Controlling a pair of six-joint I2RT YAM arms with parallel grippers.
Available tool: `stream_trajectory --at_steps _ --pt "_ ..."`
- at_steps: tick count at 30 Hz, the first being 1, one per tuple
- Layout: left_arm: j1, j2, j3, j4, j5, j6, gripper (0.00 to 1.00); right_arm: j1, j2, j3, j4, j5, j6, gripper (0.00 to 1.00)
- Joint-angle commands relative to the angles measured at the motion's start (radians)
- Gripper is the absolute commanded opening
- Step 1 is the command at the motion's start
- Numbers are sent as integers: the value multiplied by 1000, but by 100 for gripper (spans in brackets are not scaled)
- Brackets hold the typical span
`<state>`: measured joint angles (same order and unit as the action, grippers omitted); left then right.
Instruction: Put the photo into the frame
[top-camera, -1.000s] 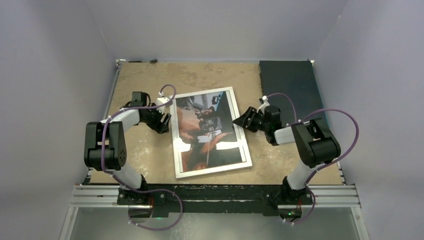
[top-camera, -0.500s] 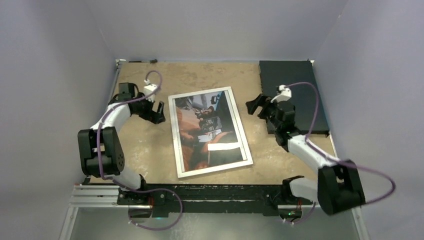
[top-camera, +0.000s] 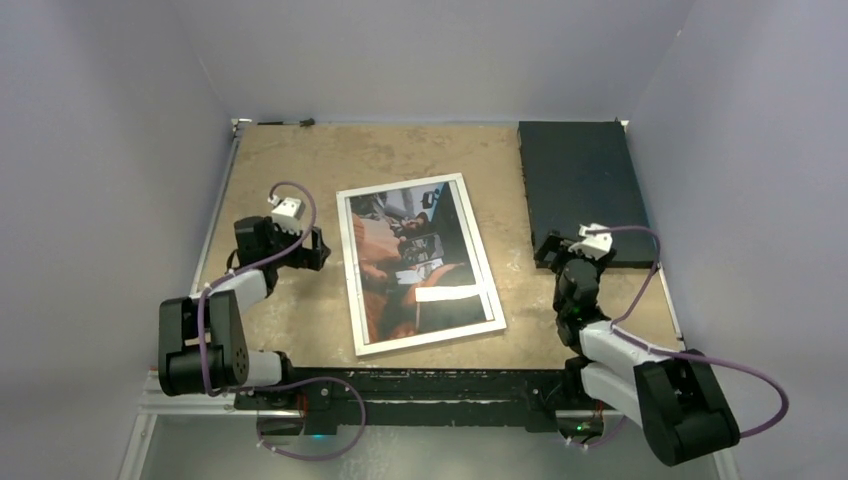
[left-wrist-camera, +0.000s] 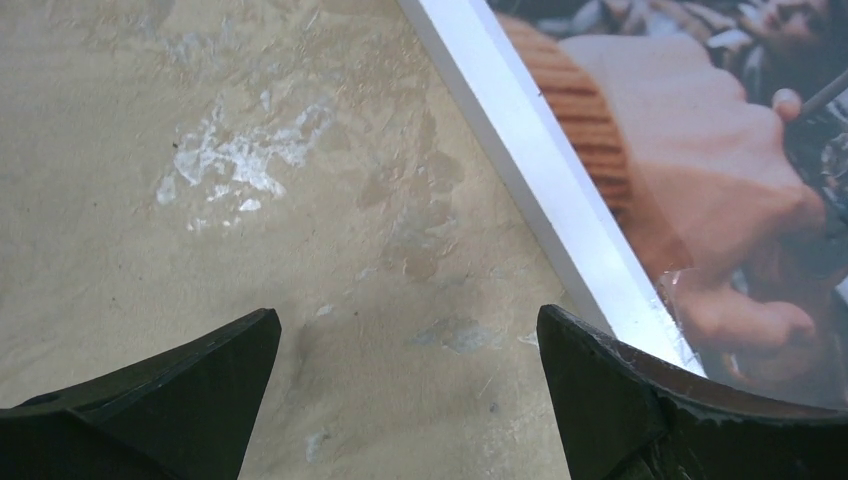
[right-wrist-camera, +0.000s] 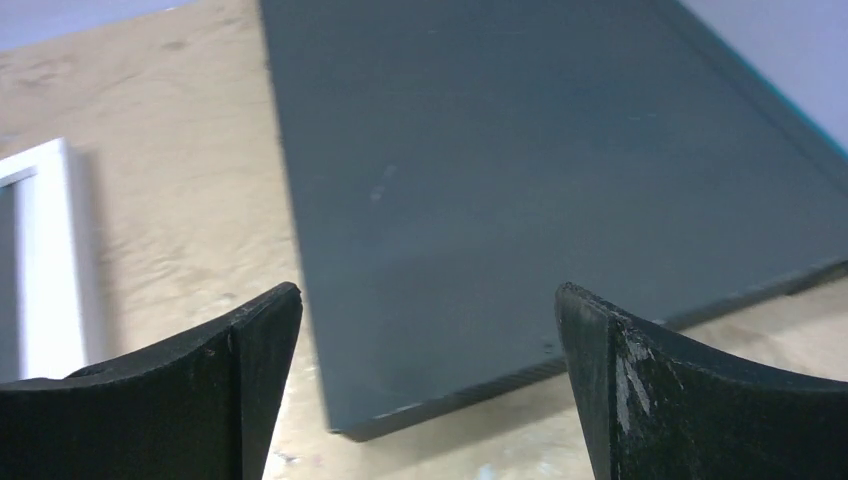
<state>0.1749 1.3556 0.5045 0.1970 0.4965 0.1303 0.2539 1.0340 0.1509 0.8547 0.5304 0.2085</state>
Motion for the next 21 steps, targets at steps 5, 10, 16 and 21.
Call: stream_trajectory --at_steps 5,10,16,21 --pt "-12 14 -257 742 -80 -104 100 -93 190 -31 526 77 -120 99" --pt "-31 41 -285 868 -121 -118 100 -101 354 31 644 22 -129 99" --pt "-39 164 -310 1099 -172 -186 100 -102 495 24 849 -61 -230 99" --pt "-72 326 -303 1235 -209 -182 100 -90 556 15 905 -105 -264 99"
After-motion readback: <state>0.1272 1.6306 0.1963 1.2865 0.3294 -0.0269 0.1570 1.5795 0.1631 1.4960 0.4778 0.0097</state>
